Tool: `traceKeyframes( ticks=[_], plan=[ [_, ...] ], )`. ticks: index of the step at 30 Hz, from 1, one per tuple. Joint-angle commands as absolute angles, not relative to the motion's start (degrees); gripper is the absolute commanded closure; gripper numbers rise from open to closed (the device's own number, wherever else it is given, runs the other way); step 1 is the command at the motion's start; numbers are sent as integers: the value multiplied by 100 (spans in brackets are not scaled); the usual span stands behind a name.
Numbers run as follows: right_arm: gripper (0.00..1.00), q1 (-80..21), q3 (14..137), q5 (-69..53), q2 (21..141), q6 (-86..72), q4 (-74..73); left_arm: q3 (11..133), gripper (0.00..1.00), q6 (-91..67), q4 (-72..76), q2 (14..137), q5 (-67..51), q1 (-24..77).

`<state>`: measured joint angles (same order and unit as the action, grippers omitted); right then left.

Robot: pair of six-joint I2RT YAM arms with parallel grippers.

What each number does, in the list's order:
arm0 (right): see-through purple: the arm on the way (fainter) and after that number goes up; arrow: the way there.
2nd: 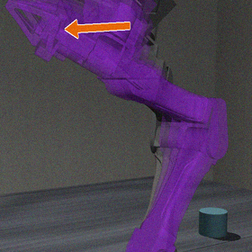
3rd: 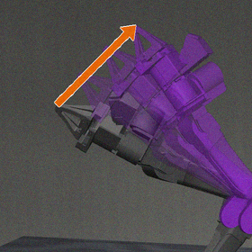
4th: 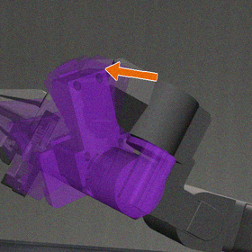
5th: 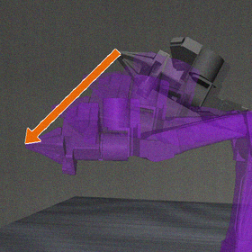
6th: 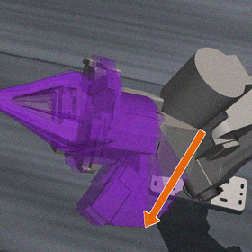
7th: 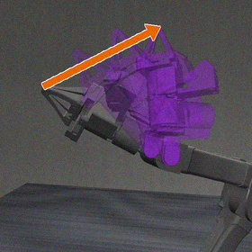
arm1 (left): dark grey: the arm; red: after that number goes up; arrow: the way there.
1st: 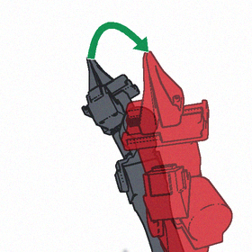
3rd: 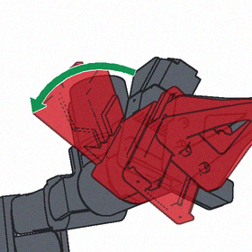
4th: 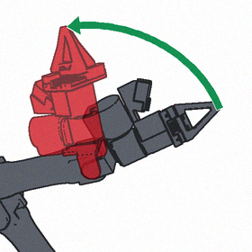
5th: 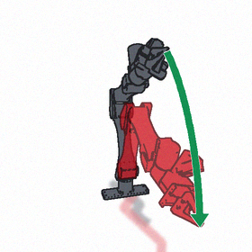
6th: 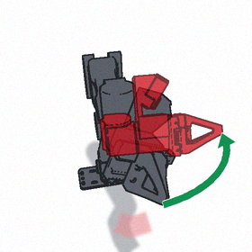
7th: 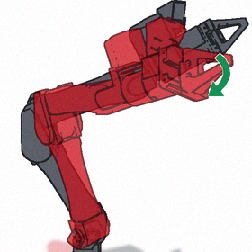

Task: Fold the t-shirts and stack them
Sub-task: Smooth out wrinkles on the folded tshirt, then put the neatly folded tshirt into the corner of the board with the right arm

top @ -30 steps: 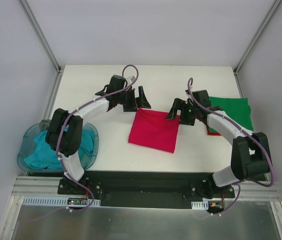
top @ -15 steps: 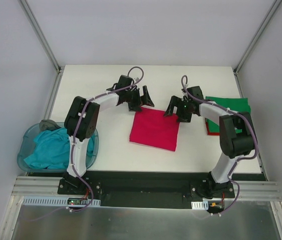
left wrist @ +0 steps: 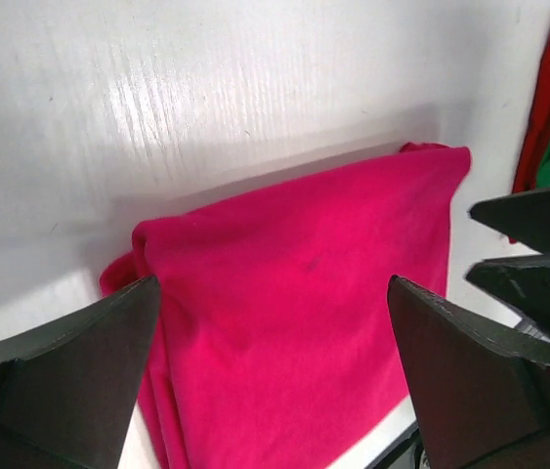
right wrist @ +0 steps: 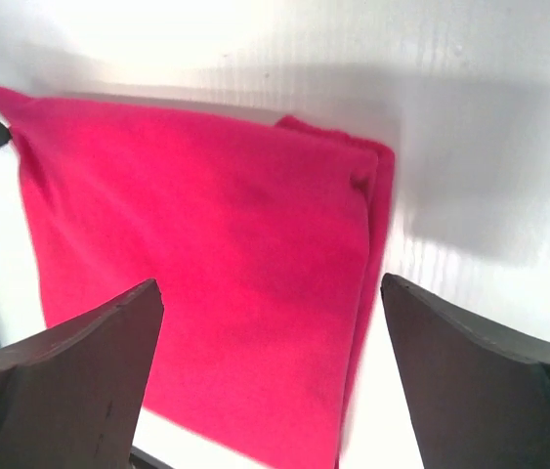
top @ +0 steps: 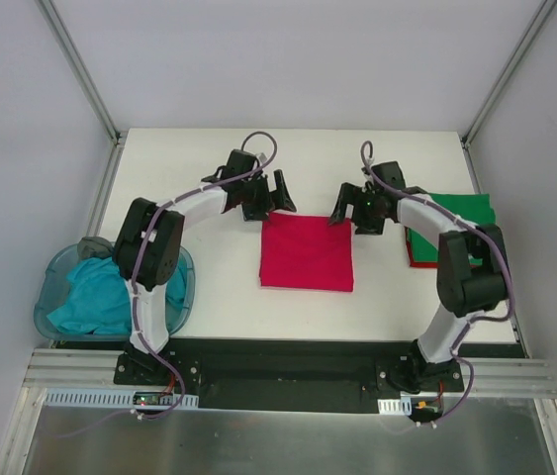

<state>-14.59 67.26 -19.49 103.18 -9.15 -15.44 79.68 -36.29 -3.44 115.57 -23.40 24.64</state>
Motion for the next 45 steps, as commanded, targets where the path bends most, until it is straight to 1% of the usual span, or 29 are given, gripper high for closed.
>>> traceKeyframes(
  ticks=[1,3,5,8,11,14,18,22,28,34,35,38,43,45],
  plan=[
    [4,-1424,6619,-1293,8582,-501,-2091,7867,1,-3252,-545,10242,-2083,2417],
    [4,-1433,6321,-1003,7791,-606,-2101,7569,1,-3173,-554,9619,-2005,2452],
    [4,-1424,5970,-766,7044,-807,-2101,7025,1,-3164,-554,8898,-1698,2487],
    [4,-1380,5276,-501,6216,-1133,-1979,6190,1,-3182,-545,7756,-1320,2487],
    [4,-1354,4782,-939,5775,-932,-1767,5337,1,-3278,-632,6710,-1073,2487],
    [4,-1354,4545,-1510,5722,-835,-1828,4503,1,-3515,-677,5830,-1020,2487],
    [4,-1362,4439,-1925,6186,-817,-1828,3430,1,-3849,-712,4862,-633,2487],
    [4,-1468,4561,-1592,6888,-879,-1828,2989,1,-3911,-835,4378,-703,2487],
    [2,-1854,5176,-1064,8172,-923,-1934,2874,1,-3841,-975,4412,-844,2479],
    [1,-2240,5747,-353,9034,-984,-2258,2830,1,-3683,-1063,4526,-853,2487],
    [3,-2320,5809,-212,9122,-1002,-2320,2804,1,-3674,-1081,4500,-818,2487],
    [6,-2522,5915,315,9325,-1116,-2487,2760,1,-3648,-1142,4465,-712,2479],
    [15,-2794,6090,720,9623,-1213,-2698,2707,1,-3665,-1160,4474,-642,2487],
    [17,-2917,6169,843,9738,-1230,-2786,2707,1,-3656,-1160,4482,-650,2487]
  ],
)
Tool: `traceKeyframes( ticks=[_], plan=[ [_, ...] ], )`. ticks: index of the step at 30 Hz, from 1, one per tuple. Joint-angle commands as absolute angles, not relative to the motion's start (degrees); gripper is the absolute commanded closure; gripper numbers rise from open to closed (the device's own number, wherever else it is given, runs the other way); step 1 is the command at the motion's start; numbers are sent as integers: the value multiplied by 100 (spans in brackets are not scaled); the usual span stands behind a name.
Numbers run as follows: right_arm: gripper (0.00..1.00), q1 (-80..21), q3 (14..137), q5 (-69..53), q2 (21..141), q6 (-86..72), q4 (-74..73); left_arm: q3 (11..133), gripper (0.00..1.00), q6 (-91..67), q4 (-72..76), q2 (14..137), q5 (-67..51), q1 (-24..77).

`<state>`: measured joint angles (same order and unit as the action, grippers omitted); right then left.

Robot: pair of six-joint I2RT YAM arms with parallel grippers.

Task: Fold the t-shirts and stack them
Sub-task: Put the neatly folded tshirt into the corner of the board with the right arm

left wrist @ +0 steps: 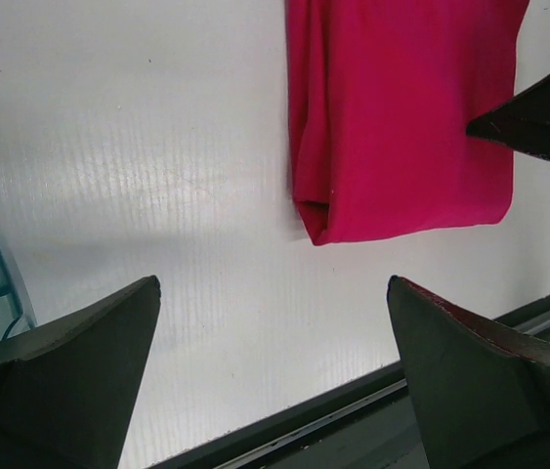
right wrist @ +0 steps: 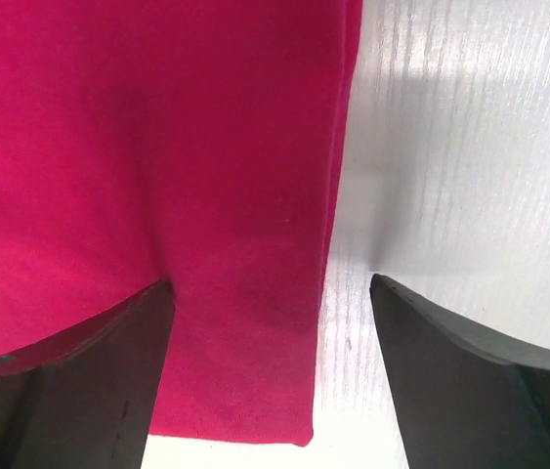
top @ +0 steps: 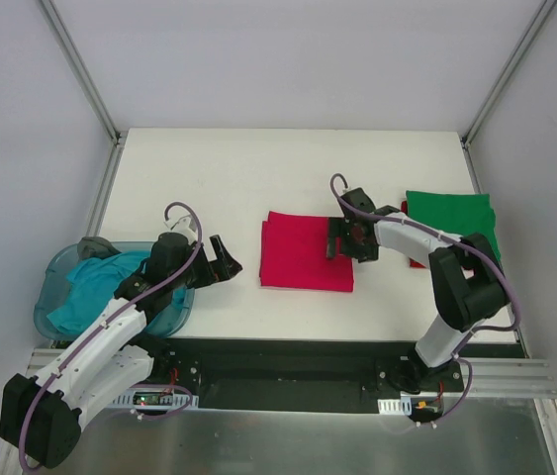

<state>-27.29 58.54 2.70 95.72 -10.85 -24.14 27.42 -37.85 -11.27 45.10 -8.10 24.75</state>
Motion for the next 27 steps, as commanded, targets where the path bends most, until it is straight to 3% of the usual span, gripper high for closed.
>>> traceKeyframes(
  ticks=[1,12,17,27],
  plan=[
    [18,-2970,6231,887,9799,-1239,-2838,2698,1,-3656,-1169,4482,-650,2487],
    [26,-3428,6320,1160,10432,-1766,-3024,2689,1,-3647,-1169,4535,-571,2479],
    [42,-3559,6311,1143,10634,-1881,-2953,2707,1,-3647,-1169,4597,-571,2479],
    [95,-3639,6565,2178,10539,-1346,-3251,2725,1,-3621,-1204,4632,-519,2479]
  ],
)
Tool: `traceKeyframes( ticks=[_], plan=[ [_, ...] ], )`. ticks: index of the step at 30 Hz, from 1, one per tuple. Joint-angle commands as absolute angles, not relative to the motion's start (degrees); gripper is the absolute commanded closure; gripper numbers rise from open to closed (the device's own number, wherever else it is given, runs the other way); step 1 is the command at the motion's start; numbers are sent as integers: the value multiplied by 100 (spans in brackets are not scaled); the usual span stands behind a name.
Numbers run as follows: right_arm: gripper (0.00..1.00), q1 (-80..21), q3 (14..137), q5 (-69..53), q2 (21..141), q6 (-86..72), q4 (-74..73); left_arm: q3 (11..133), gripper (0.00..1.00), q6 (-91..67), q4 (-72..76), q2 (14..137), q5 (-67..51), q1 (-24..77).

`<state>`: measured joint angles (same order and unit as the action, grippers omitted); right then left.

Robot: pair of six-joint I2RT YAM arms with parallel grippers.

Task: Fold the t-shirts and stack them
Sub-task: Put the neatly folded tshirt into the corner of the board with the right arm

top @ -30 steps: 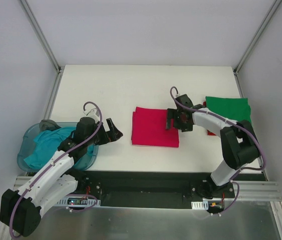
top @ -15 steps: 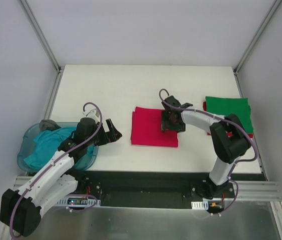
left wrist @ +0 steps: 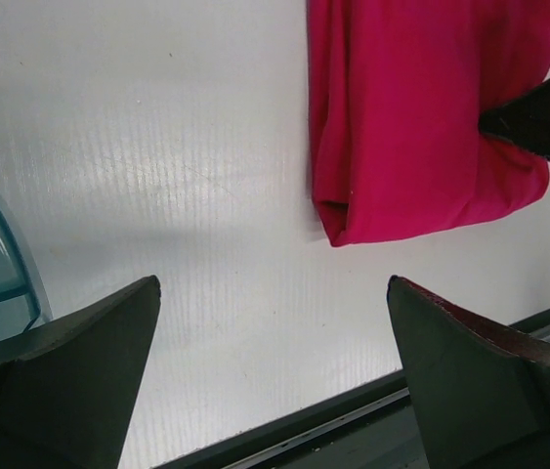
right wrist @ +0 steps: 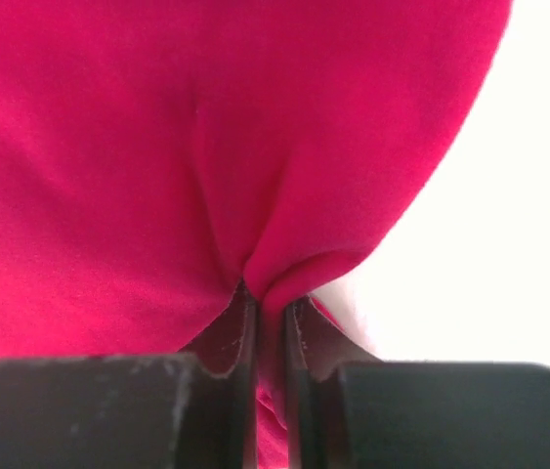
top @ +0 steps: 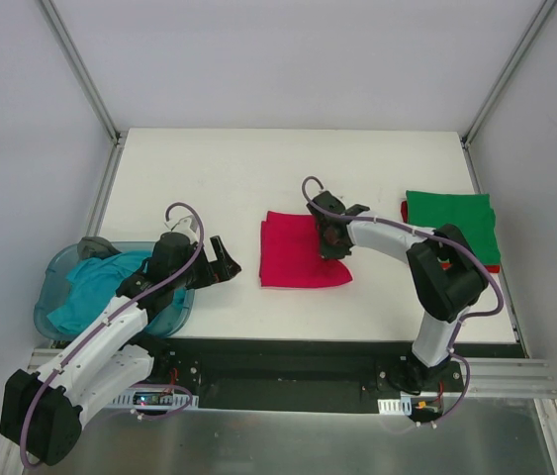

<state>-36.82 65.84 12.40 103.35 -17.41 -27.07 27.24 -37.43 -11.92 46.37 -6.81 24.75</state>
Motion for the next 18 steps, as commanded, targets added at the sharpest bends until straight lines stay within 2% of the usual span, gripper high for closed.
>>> traceKeyframes(
  ticks=[1,8,18],
  plan=[
    [97,-3639,6635,2406,10460,-1214,-3348,2725,1,-3621,-1204,4623,-510,2487],
    [100,-3639,7303,4155,10187,-292,-4086,2751,1,-3586,-1283,4597,-404,2479],
    [100,-3454,7488,6247,10063,1168,-4184,2786,1,-3525,-1389,4570,-273,2479]
  ],
)
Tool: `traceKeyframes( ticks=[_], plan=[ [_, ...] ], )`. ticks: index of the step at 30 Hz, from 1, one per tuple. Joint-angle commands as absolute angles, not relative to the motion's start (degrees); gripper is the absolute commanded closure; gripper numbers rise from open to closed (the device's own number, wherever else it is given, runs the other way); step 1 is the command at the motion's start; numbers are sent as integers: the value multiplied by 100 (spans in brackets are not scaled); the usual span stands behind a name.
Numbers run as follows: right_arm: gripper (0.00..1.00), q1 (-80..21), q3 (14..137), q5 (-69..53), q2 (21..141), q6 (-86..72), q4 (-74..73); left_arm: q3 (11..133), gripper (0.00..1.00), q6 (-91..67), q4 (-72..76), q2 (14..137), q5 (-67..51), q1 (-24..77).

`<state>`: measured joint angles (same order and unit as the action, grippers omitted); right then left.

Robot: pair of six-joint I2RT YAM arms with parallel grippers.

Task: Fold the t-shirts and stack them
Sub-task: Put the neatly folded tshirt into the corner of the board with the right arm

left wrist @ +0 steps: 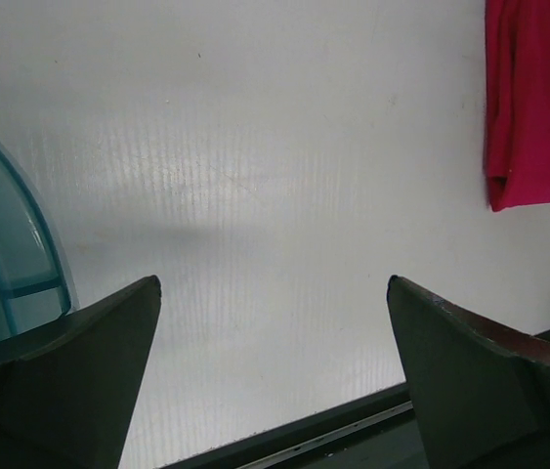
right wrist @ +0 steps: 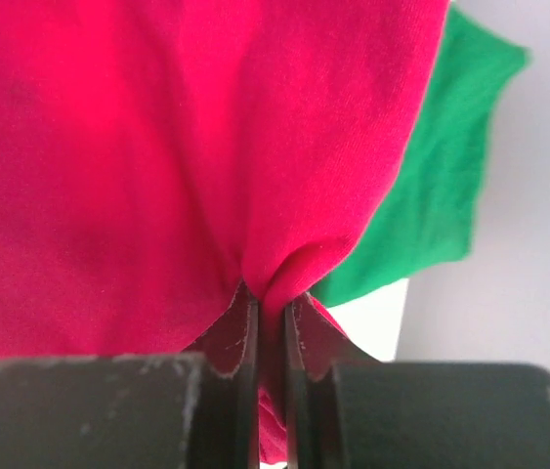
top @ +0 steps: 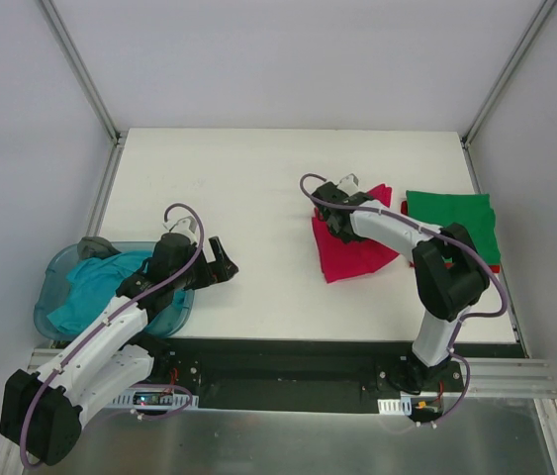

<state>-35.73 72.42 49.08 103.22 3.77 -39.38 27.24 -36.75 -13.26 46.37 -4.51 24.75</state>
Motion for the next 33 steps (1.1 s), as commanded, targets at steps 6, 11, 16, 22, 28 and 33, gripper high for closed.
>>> traceKeyframes(
  ticks=[6,11,16,22,28,33],
  plan=[
    [100,-3173,7436,6723,9844,1775,-3947,2795,1,-3516,-1433,4561,-176,2479],
    [100,-2980,7356,6654,9423,2161,-3736,2812,1,-3507,-1459,4553,-141,2479],
    [100,-2892,7356,6724,9150,2601,-3524,2821,1,-3489,-1459,4588,-132,2479],
    [100,-2830,7444,6803,9009,2733,-3568,2830,1,-3533,-1459,4684,-158,2479],
    [100,-2795,7752,6724,8868,2707,-3867,2839,1,-3524,-1459,4702,-193,2479],
    [100,-2777,8033,6575,8701,2672,-4078,2830,1,-3533,-1459,4676,-193,2479]
  ],
)
